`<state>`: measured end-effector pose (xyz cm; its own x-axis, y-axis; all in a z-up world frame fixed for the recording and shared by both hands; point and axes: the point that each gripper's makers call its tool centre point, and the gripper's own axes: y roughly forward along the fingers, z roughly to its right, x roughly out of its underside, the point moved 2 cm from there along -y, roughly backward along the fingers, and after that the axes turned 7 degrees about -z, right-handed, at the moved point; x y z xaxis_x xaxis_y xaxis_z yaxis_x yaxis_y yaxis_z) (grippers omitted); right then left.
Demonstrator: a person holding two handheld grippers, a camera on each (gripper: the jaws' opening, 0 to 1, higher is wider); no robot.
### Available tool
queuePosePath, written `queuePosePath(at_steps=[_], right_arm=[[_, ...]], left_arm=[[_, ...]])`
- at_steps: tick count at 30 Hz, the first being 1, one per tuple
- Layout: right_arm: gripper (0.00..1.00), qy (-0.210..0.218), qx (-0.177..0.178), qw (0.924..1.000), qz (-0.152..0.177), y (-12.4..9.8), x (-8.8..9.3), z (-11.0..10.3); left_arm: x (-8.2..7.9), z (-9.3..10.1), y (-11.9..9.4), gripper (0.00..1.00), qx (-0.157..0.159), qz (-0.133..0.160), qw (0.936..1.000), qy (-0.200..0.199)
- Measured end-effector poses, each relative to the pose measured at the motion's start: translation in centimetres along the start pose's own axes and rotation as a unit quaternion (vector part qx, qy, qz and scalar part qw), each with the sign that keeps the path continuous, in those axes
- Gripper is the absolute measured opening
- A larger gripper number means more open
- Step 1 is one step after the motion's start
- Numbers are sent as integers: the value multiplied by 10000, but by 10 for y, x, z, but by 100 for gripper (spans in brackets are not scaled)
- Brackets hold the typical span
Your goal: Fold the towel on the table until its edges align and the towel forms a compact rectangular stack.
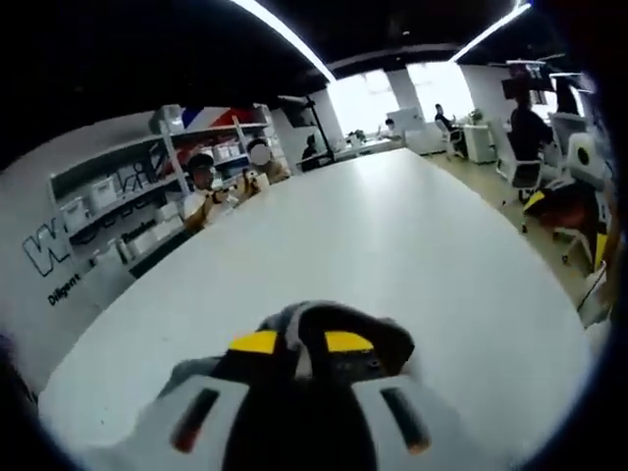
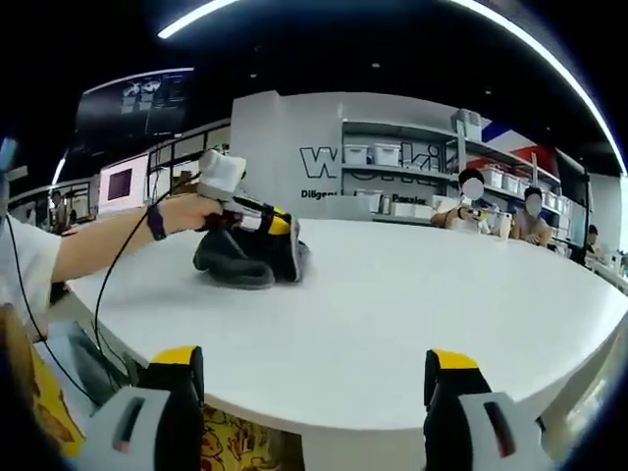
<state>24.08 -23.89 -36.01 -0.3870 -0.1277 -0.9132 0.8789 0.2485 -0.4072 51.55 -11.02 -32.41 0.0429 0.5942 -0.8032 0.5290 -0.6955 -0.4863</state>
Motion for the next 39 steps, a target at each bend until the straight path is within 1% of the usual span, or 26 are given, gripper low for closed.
queuePosePath(at_steps=[4,7,9,11,13,15,17,19,22,23,24,25,27,28,29,31,32,33,34,35,36,37,38,39], right_arm=[[97,6,-16,10000,-8,1,1,0],[97,-4,-46,10000,2,2,0,-2],[97,-24,-73,10000,5,3,-1,-4],[97,-41,-100,9999,12,4,-2,-6],[97,-56,-122,9999,14,5,-2,-8],[97,-77,-143,9999,12,6,-3,-10],[97,-96,-169,9998,10,7,-4,-12],[97,-118,-192,9997,16,8,-5,-14],[97,-154,-221,9996,14,10,-7,-16],[97,-168,-233,9996,11,11,-8,-17],[97,-179,-247,9995,6,12,-9,-18],[97,-193,-258,9995,6,13,-10,-19],[97,-232,-288,9993,-7,15,-11,-21],[97,-253,-305,9992,-1,16,-12,-22],[97,-265,-329,9991,1,17,-13,-23],[97,-297,-376,9989,-10,21,-14,-26],[97,-318,-401,9987,-22,22,-15,-28],[97,-340,-432,9985,-39,24,-15,-30],[97,-368,-472,9982,-51,27,-16,-32],[97,-394,-504,9979,-60,28,-16,-34],[97,-407,-521,9978,-60,30,-17,-35],[97,-412,-532,9977,-57,31,-18,-36],[98,-416,-554,9976,-44,32,-19,-38],[98,-417,-566,9975,-39,33,-20,-38]], left_arm=[[-1,2,-6,18,8,-45,10000,14],[-4,3,-18,20,4,-13,10000,33],[-5,4,-26,26,-28,-30,9999,111],[-5,5,-36,27,-74,-49,9997,208],[-6,9,-50,29,-151,-20,9995,264],[-6,1,-63,36,-192,38,9996,196],[-5,-2,-69,41,-212,51,9996,153],[-3,-6,-85,45,-315,111,9994,78],[0,-3,-112,51,-438,236,9987,-130],[2,0,-126,53,-498,316,9978,-315],[5,-1,-132,54,-497,326,9976,-358],[15,-3,-145,57,-497,313,9968,-548],[32,3,-165,62,-513,233,9944,-890],[39,6,-174,66,-538,283,9927,-1041],[44,8,-182,69,-570,333,9912,-1149],[62,13,-205,71,-716,396,9866,-1410],[72,15,-217,73,-854,447,9828,-1578],[82,16,-228,74,-1000,428,9794,-1700],[94,19,-240,76,-1143,380,9762,-1803],[110,23,-254,78,-1354,294,9719,-1901],[122,29,-264,81,-1526,250,9668,-2033],[136,35,-272,85,-1641,187,9635,-2108],[150,42,-280,87,-1766,159,9575,-2276],[159,45,-284,89,-1865,139,9518,-2430]])
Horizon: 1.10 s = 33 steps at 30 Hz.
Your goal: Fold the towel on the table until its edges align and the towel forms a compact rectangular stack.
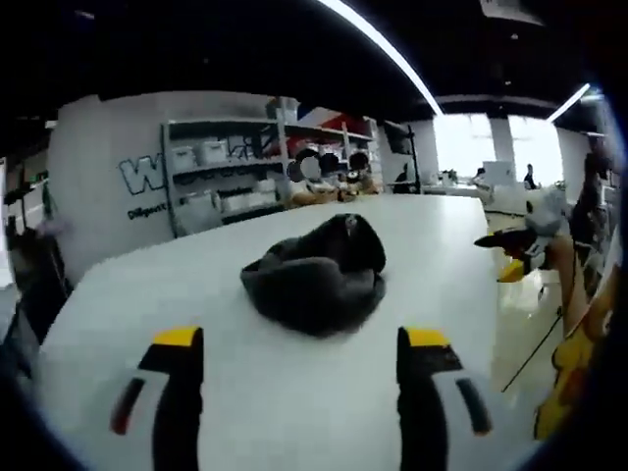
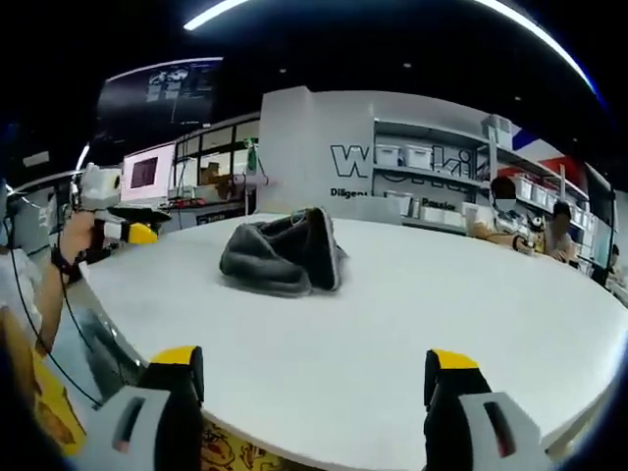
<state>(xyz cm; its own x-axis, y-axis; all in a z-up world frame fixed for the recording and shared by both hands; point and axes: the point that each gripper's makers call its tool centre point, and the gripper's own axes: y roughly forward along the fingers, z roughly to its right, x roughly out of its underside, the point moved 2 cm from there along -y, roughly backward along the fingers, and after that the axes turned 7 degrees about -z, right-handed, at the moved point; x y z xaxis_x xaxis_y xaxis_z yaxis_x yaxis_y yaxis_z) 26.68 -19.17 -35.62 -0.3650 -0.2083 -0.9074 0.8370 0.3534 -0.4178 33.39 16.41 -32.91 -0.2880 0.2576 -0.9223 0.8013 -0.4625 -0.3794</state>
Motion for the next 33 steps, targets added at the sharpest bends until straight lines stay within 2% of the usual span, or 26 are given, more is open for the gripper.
queuePosePath(at_steps=[2,3,4,6,10,13,18,22,26,33], right_arm=[[98,9,-23,10000,-7,3,-1,-1],[98,2,-27,10000,-30,5,0,-1],[98,-5,-30,10000,-60,6,0,-1],[98,-21,-42,9999,-89,8,0,-2],[98,-34,-51,9999,-89,9,-1,-2],[98,-32,-29,9999,-113,10,-1,-1],[98,-43,-17,9999,-158,11,0,-2],[98,-43,-13,9999,-167,10,0,-2],[98,-32,6,9998,-188,11,1,0],[98,-21,-13,9998,-190,12,3,-1]], left_arm=[[37,-9,-15,91,-326,-309,9988,-208],[42,-10,-17,92,-357,-384,9984,-228],[62,-12,-25,92,-473,-641,9963,-327],[77,-17,-36,94,-667,-627,9936,-658],[92,-18,-53,95,-743,-561,9918,-877],[97,-18,-58,95,-803,-606,9910,-879],[94,-17,-60,95,-817,-506,9913,-899],[96,-15,-60,95,-849,-547,9912,-860],[96,-13,-59,95,-766,-545,9917,-876],[90,-11,-58,95,-732,-460,9928,-832]])
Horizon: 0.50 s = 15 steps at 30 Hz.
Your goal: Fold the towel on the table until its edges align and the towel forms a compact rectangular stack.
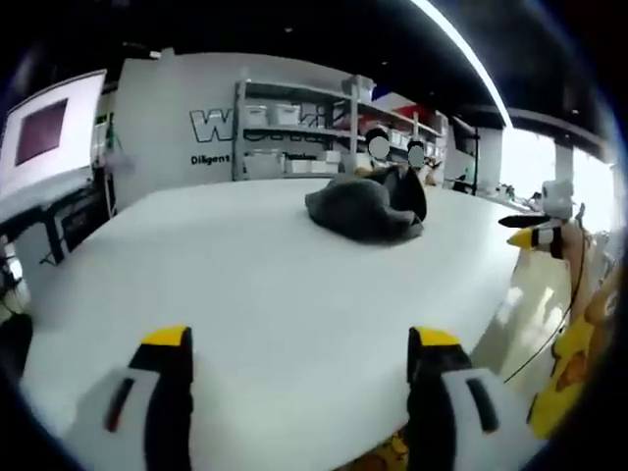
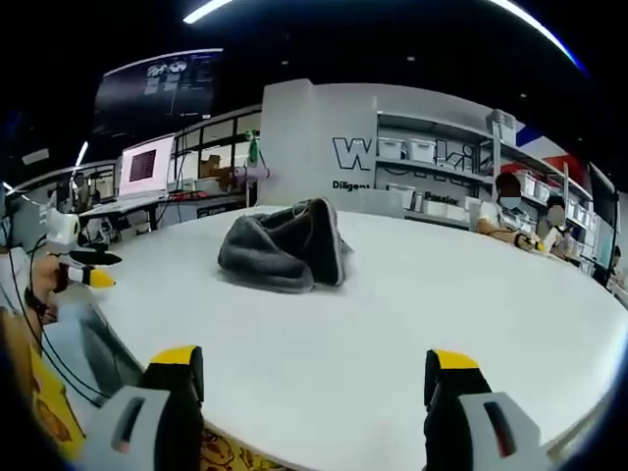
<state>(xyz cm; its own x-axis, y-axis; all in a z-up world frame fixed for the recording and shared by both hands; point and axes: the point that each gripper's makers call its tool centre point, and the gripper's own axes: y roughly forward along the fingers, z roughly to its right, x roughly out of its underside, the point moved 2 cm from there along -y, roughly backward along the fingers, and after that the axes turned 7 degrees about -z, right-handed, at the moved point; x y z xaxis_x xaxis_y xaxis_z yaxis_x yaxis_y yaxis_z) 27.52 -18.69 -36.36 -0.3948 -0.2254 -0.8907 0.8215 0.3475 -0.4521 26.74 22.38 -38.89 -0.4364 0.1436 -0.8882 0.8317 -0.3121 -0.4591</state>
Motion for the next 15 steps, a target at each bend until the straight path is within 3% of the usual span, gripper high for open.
queuePosePath(at_steps=[9,15], right_arm=[[97,44,58,10000,25,-6,3,2],[97,64,113,9999,27,-11,6,5]], left_arm=[[-27,19,14,92,304,175,9988,341],[-51,49,35,87,712,357,9946,673]])
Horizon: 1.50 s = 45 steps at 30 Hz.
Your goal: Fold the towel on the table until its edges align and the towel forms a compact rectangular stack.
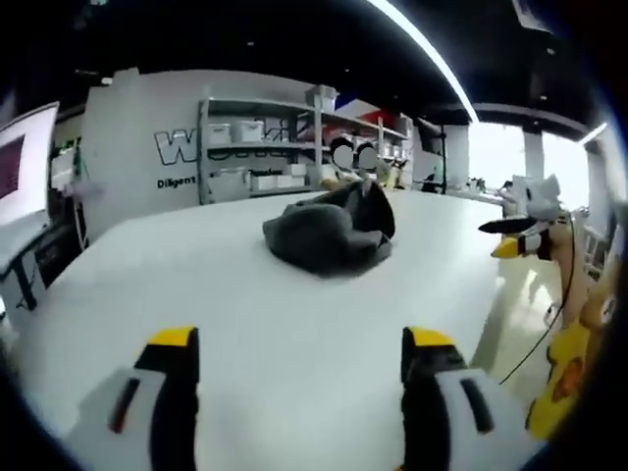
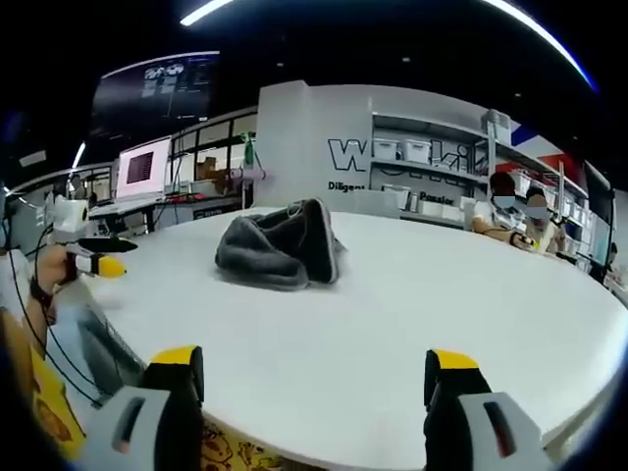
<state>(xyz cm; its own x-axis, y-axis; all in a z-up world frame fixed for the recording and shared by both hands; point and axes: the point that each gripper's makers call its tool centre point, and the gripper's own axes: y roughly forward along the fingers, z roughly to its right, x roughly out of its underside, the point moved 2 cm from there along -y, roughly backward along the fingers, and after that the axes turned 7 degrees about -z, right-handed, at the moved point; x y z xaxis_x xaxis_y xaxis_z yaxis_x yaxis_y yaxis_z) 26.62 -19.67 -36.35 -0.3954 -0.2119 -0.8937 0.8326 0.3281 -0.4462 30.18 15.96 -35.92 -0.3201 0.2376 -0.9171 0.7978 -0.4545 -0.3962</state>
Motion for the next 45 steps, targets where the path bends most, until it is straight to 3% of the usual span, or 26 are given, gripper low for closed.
queuePosePath(at_steps=[6,14,19,24,30,36,41,45], right_arm=[[97,1,34,10000,31,-5,0,2],[97,-11,90,10000,22,-9,-1,4],[97,-13,126,9999,22,-11,0,4],[97,8,148,9999,9,-13,2,4],[97,33,205,9998,20,-20,5,7],[97,98,314,9995,2,-26,10,13],[97,141,325,9994,10,-26,12,15],[97,124,268,9996,21,-24,11,13]], left_arm=[[-24,26,33,84,533,23,9977,428],[-67,78,82,73,1634,286,9816,946],[-88,98,117,68,1984,299,9728,1156],[-99,110,160,61,2008,326,9652,1640],[-95,123,201,53,1943,28,9656,1729],[-87,123,218,44,1628,-176,9675,1926],[-88,123,222,23,1531,-254,9683,1956],[-82,123,222,15,1451,-492,9619,2267]])
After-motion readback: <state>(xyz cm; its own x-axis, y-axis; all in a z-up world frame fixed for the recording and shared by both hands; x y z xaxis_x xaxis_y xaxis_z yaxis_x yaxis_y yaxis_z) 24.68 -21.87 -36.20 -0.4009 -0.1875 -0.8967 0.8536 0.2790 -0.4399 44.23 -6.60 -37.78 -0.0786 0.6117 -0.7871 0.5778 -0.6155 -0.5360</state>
